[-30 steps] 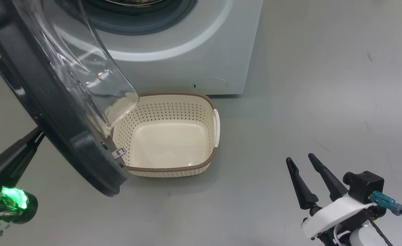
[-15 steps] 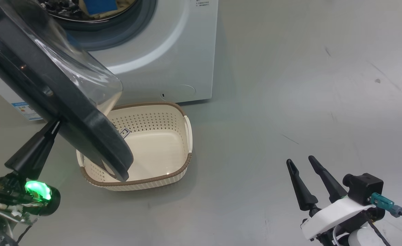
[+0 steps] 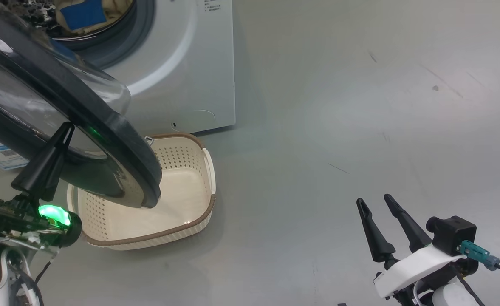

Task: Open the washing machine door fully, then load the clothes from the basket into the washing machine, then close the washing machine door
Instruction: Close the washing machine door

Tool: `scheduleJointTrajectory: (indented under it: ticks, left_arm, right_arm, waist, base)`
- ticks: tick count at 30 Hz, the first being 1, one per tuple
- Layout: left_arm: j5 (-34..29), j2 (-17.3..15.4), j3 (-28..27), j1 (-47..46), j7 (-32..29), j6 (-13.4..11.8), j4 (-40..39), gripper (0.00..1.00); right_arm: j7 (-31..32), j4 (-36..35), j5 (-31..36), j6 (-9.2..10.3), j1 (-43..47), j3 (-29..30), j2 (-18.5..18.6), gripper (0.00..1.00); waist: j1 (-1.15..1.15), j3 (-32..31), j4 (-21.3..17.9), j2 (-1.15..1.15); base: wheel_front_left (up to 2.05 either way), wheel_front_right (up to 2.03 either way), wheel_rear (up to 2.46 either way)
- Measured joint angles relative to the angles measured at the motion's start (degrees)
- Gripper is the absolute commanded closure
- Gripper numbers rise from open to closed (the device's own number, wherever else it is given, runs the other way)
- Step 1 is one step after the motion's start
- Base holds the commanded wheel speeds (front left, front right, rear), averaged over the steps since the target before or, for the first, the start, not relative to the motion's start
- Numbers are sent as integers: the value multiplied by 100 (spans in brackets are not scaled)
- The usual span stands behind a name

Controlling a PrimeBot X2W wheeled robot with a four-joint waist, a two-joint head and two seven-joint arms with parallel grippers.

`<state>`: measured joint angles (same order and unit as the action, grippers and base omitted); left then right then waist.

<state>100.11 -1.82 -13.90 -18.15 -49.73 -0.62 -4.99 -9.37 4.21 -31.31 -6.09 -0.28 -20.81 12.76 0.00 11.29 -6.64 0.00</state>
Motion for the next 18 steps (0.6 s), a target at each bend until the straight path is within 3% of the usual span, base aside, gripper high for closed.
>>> scheduleJointTrajectory:
  ticks: [12, 18]
  left_arm:
    - [-33, 5, 242, -469, 653, 349, 613, 100]
    - [-21, 25, 450, -565, 915, 475, 935, 100]
  right_arm:
    - [-71, 73, -5, 0, -111, 12, -25, 0]
    - [-153, 108, -53, 4, -110, 151, -19, 0]
  waist:
    - [0, 83, -394, 0]
    - [0, 56, -377, 0]
  base:
    - [0, 0, 0]
    - [0, 0, 0]
